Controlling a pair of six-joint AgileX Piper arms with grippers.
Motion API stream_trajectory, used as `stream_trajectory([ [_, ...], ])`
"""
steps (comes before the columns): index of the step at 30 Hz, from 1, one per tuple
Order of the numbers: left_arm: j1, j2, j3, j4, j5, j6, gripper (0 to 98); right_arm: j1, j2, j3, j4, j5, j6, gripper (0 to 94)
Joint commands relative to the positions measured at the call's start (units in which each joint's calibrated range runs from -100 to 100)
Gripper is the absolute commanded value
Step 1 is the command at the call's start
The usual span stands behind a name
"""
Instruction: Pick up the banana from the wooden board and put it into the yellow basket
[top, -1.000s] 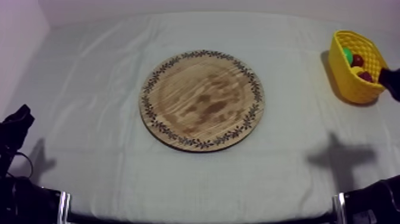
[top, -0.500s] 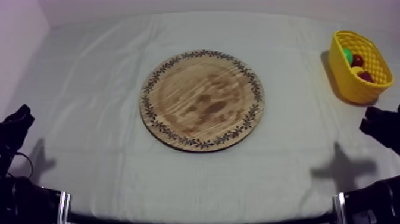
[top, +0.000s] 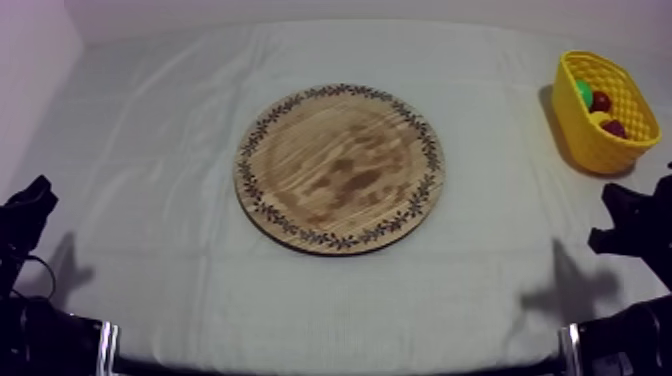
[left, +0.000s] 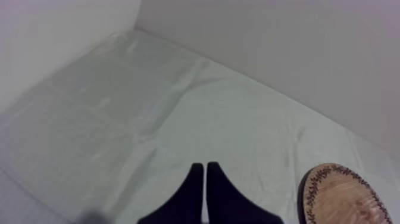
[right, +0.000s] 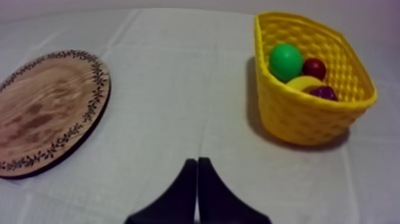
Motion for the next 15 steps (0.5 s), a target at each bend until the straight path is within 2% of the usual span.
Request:
stream_trajectory([
  [1, 0.0, 0.0, 0.0, -0.02, 0.0, 0.0, 0.1, 0.0, -0.9, 0.1, -0.1, -0.7, 2.0, 0.2],
  [15, 0.0, 0.0, 0.0, -0.02, 0.0, 0.0, 0.1, 1.2, -2.2, 0.2, -0.3, -1.5, 2.9, 0.2],
])
